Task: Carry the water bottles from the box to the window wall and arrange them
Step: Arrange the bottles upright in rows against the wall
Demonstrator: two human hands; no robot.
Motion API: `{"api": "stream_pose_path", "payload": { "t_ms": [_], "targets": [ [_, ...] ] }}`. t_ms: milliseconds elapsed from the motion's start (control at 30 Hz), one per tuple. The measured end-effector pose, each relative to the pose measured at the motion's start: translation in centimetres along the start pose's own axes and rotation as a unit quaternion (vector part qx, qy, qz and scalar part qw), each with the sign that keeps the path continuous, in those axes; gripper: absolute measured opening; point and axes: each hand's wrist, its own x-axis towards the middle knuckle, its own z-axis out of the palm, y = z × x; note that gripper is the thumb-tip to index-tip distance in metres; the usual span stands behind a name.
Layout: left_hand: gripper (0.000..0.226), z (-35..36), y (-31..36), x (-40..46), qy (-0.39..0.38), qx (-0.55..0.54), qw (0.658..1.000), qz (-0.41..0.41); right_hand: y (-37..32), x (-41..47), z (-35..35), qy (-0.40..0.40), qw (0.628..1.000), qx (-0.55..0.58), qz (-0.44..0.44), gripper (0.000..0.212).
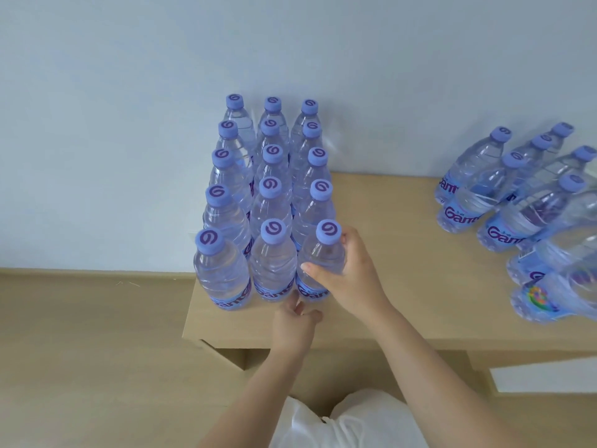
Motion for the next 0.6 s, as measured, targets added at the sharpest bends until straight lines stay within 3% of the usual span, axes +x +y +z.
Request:
{"api": "stream_pose_path", "payload": {
  "t_ms": [200,400,467,600],
  "targets": [
    [0.013,1.4,0.5,-1.9,-0.065,0.035,0.996,-0.04,0.6,-0.2,-0.2,-0.016,0.999,0.025,0.022,0.075],
    [0.026,5.2,1.8,-2.8,-0.18,0.084,0.98,0.009,0.7,-1.0,-2.7,-0.015,0.999,0.021,0.026,0.074],
    [0.03,7.0,1.7,-2.4,-0.198,0.128,0.972,0.003,1.5,-1.7,-5.0,0.045,0.998,0.021,0.031,0.071],
    [0.05,12.8,1.6,-2.3,-0.226,0.184,0.956,-0.008,3.5,-3.1,-12.0,0.213,0.976,0.023,0.043,0.04]
  ]
}}
